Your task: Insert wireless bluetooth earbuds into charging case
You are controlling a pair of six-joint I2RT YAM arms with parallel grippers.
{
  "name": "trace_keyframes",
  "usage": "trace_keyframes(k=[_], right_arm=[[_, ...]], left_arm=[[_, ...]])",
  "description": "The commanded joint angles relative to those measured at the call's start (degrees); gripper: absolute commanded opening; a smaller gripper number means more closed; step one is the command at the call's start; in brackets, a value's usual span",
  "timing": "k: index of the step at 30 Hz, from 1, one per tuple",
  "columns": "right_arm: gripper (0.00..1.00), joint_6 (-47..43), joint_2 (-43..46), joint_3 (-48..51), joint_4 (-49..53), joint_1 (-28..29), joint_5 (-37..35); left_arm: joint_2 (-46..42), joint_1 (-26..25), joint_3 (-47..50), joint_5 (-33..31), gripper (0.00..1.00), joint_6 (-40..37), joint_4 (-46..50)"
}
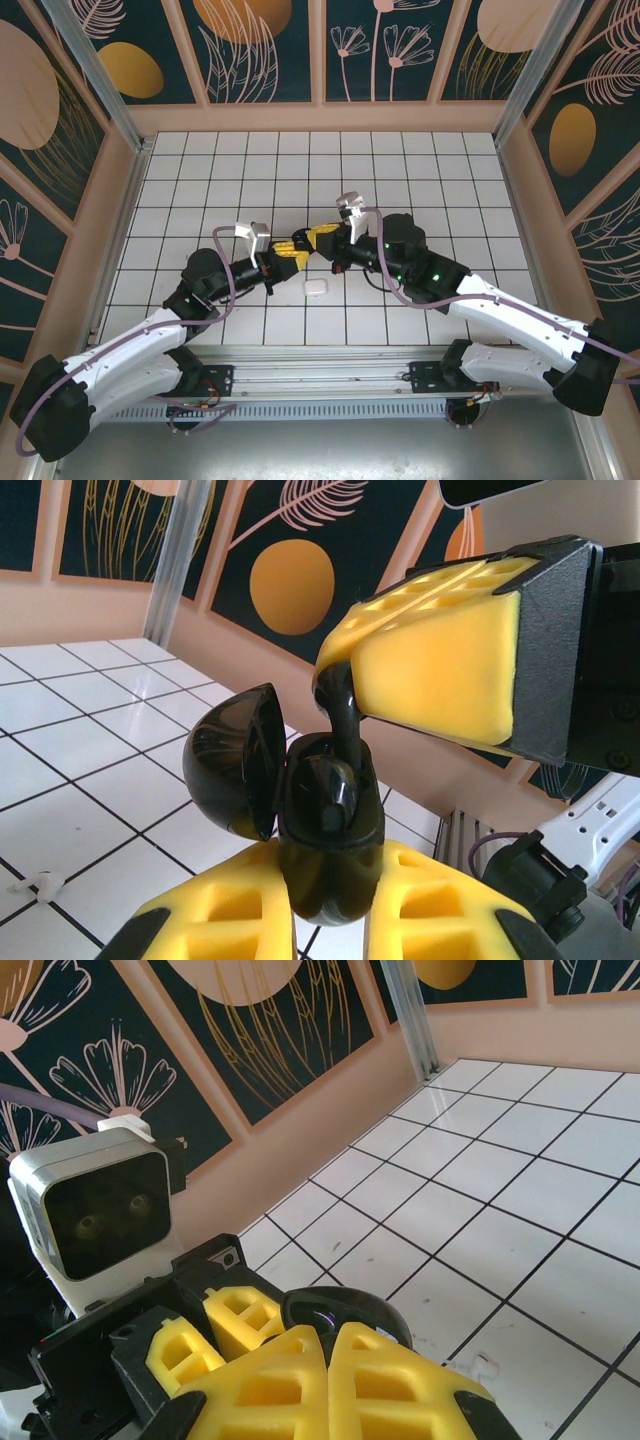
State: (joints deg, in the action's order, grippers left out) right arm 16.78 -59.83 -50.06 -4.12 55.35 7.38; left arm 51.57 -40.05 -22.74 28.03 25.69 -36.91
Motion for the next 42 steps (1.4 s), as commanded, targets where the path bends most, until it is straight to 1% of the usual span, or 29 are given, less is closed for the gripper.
trace_keyframes(k=[1, 10, 20, 25, 37, 42], right_arm=[[0.00, -0.77, 0.21, 1.07, -0.37, 0.82, 1.68], [0.01, -0.48, 2.00, 2.43, 0.22, 0.83, 1.92], [0.25, 0.38, 1.75, 1.66, 1.13, 0.89, 2.74], [0.34, 1.02, 1.83, 1.20, 1.96, 0.96, 2.20], [0.45, 3.24, 1.99, 0.27, 2.22, 0.85, 2.14], [0.47, 4.17, 3.35, -0.39, 2.30, 0.89, 1.48]], left_arm=[[-1.04, 0.18, 0.41, -0.42, 0.00, 0.77, -3.06], [-1.91, 0.17, 0.52, -0.61, 0.00, 1.02, -2.99], [-2.17, 0.19, 0.68, -0.64, 0.00, 1.25, -2.72], [-2.76, 0.24, 0.67, -0.79, 0.00, 0.91, -1.62], [-3.48, 0.23, 1.38, -1.66, 0.00, 0.35, -0.58], [-3.58, 0.21, 1.21, -2.41, 0.00, -0.36, 0.80]])
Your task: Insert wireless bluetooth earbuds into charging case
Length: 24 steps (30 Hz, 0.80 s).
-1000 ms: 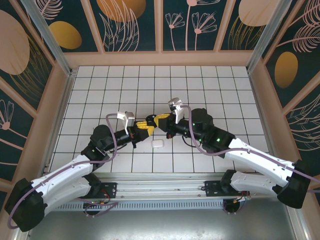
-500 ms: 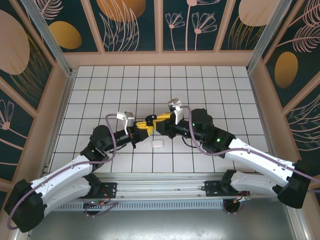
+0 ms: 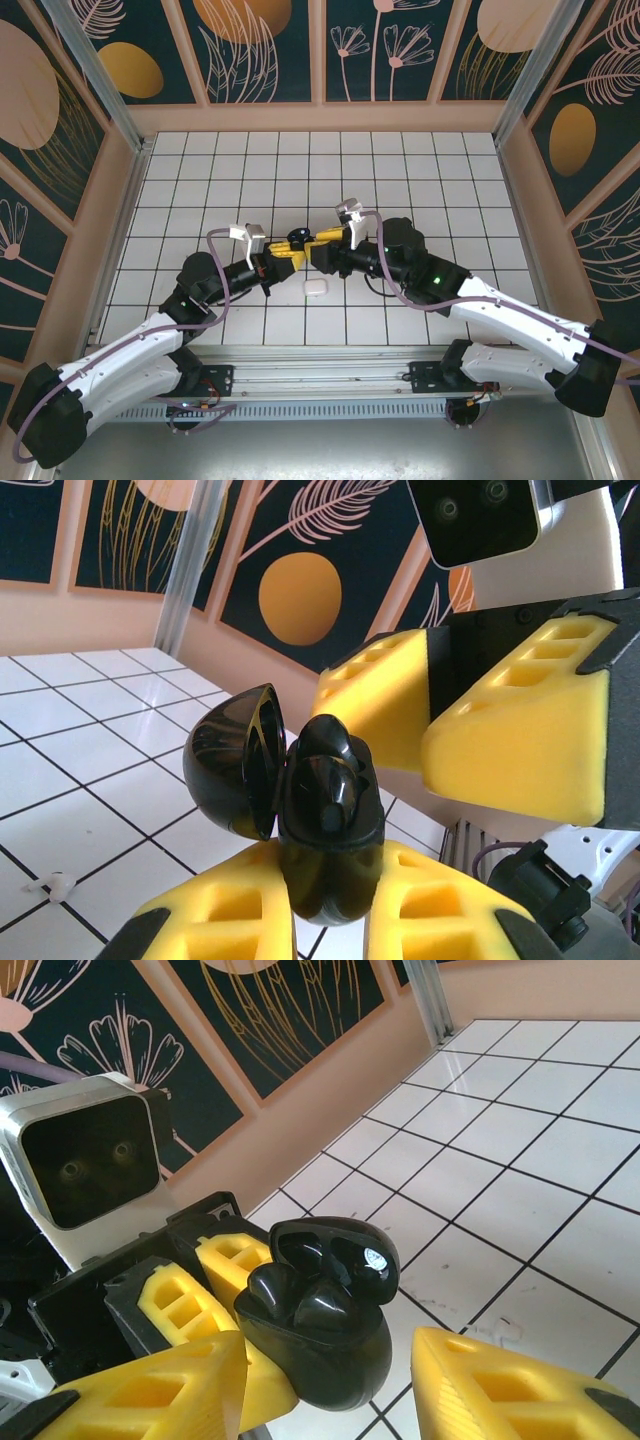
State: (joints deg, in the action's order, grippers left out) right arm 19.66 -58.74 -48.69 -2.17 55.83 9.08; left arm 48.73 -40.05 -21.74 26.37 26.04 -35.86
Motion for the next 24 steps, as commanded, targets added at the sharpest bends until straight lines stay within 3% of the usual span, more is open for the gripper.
trace_keyframes(k=[1, 14, 24], right_arm=[[0.47, 1.40, 2.68, -2.00, 0.39, 0.29, -0.48], [0.48, 7.20, -1.04, -5.62, 5.91, -0.11, -7.77], [0.48, 11.55, -5.71, -6.64, 6.72, -3.02, -8.55]], left_arm=[[-0.74, 0.22, 0.20, -0.97, 0.00, -0.85, 0.03], [-1.10, 0.25, -0.82, -2.88, 0.00, -4.39, 7.69], [-6.01, 0.25, 0.60, -7.53, 0.00, -6.77, 17.29]])
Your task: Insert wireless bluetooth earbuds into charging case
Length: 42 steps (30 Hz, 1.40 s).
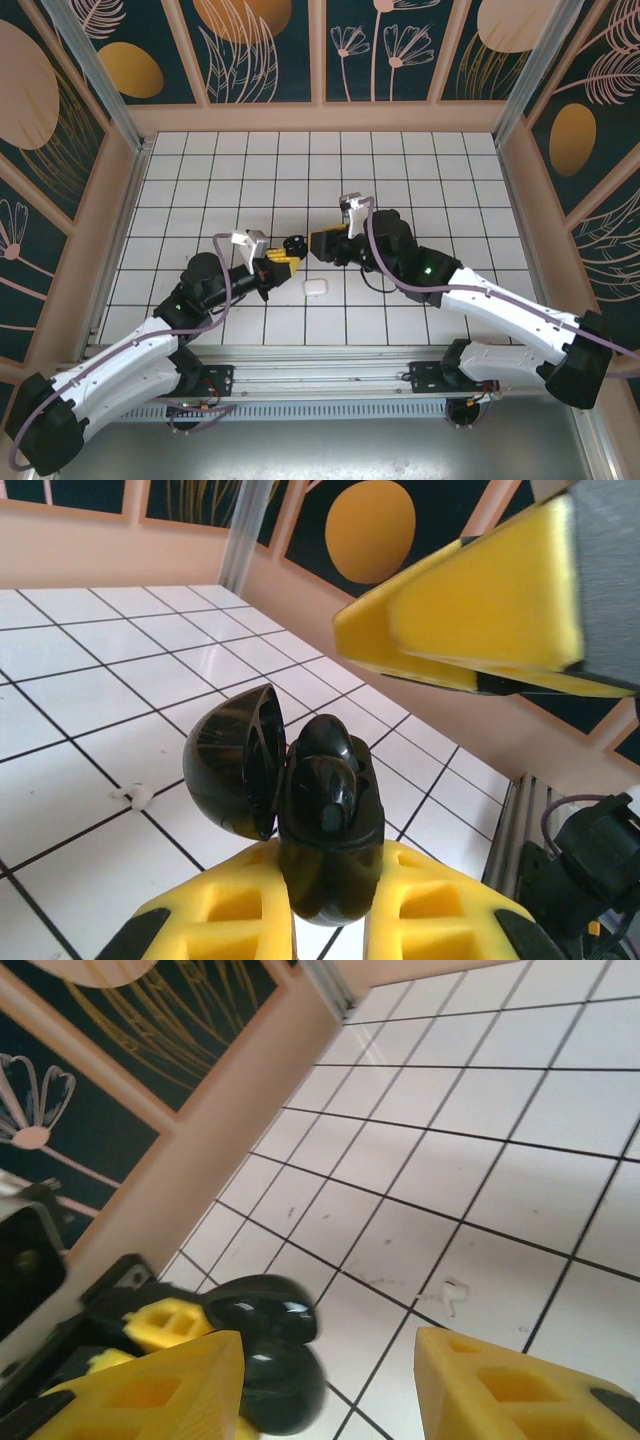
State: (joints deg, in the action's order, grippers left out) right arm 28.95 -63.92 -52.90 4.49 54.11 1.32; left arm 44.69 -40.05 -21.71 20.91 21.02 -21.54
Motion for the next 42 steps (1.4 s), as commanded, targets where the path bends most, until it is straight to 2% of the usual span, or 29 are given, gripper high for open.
trace_keyframes(k=[1, 8, 12, 15, 21, 29, 34, 42], right_arm=[[0.48, 2.57, -0.82, -2.21, -0.85, -1.98, 0.20], [0.48, 3.66, -4.61, -0.66, -10.31, -4.86, 10.75], [0.50, 3.66, -8.79, -2.43, -14.39, -5.06, 19.68], [0.51, 3.66, -12.04, -4.91, -13.94, -5.01, 25.38], [0.51, 3.66, -13.01, -6.28, -10.83, -4.96, 29.86], [0.43, 3.36, -11.58, -5.78, -8.24, -4.68, 38.69], [0.39, 1.66, -10.01, -6.70, -4.11, -3.75, 40.63], [0.38, -0.62, 0.13, -3.70, -4.48, -3.91, 36.27]], left_arm=[[-2.58, 0.24, 0.77, -2.18, 0.00, -1.90, 3.81], [-6.15, 0.19, 0.27, -1.44, 0.00, -3.44, 8.43], [-7.21, 0.26, 0.01, 0.31, 0.00, -3.73, 8.40], [-7.38, 0.24, 0.04, 1.86, 0.00, -3.47, 7.54], [-7.20, 0.24, 1.39, 3.57, 0.00, -1.71, 3.14], [-5.78, 0.24, 0.81, 3.71, 0.00, -0.45, 2.06], [-4.42, 0.23, 0.10, 3.06, 0.00, -0.26, 2.78], [-1.50, 0.25, -0.96, 2.36, 0.00, 0.99, 3.47]])
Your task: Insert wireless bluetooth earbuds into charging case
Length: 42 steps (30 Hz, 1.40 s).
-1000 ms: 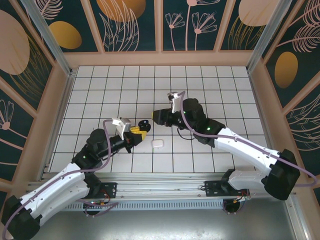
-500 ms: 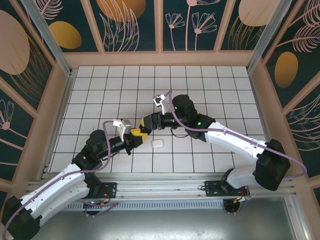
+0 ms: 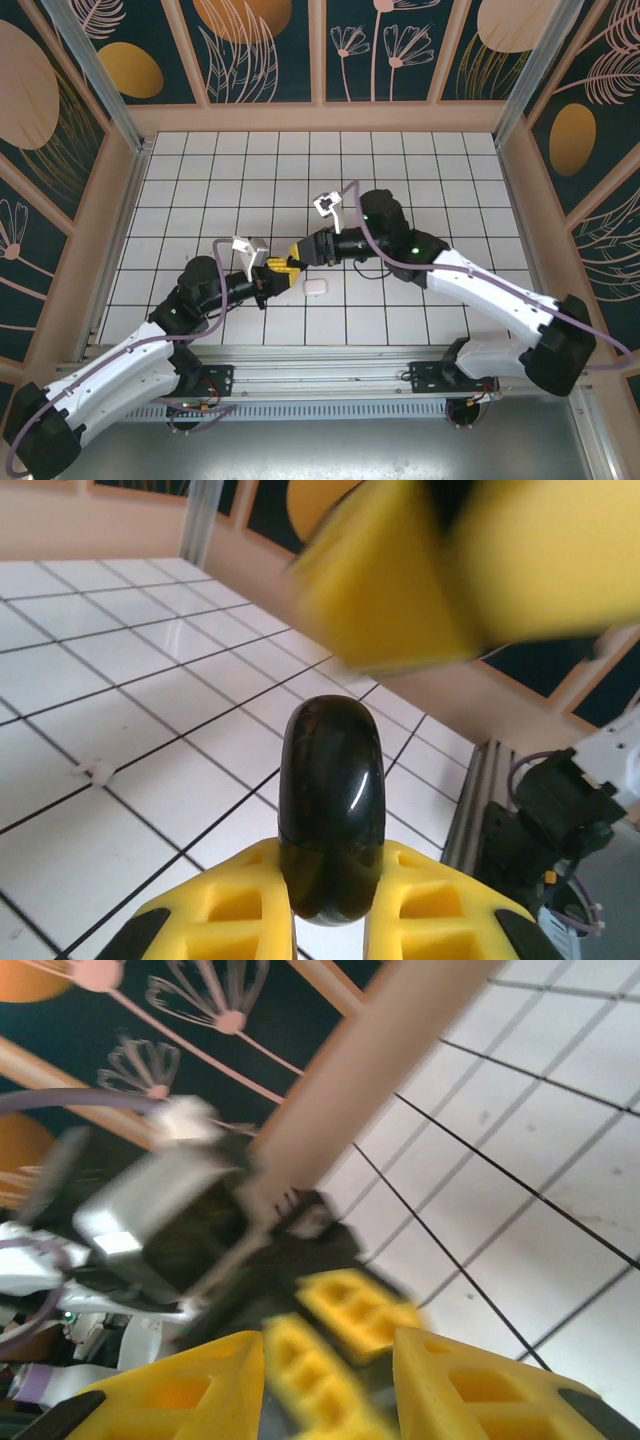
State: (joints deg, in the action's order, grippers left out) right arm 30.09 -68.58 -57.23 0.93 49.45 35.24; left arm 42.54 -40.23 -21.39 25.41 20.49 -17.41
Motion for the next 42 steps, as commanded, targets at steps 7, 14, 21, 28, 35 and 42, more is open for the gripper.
trace_keyframes(k=[7, 14, 21, 28, 35, 42], right_arm=[[0.39, -2.48, 9.42, 2.53, 1.53, 0.66, -4.00], [0.42, 2.71, 9.97, 3.63, 13.30, -0.85, -26.41], [0.44, 10.54, 9.98, 8.40, 15.63, -1.62, -30.13], [0.47, 16.16, 8.72, 12.51, 17.91, -1.72, -32.35], [0.50, 19.96, 6.99, 16.27, 16.66, -1.62, -31.57], [0.53, 22.45, 1.25, 16.11, 17.47, 0.50, -32.49]], left_arm=[[1.52, 0.40, -2.81, -5.20, 0.00, 1.84, 2.10], [8.69, 2.41, -5.97, -11.70, 0.00, 2.42, 10.14], [19.82, 14.81, -8.71, -4.61, 0.00, 5.54, 8.29], [36.53, 27.71, -14.72, 3.59, 0.00, 8.04, 3.21], [53.97, 32.93, -24.68, 6.61, 0.00, 11.06, 1.76], [60.88, 32.93, -28.40, 1.86, 0.06, 10.67, 4.24]])
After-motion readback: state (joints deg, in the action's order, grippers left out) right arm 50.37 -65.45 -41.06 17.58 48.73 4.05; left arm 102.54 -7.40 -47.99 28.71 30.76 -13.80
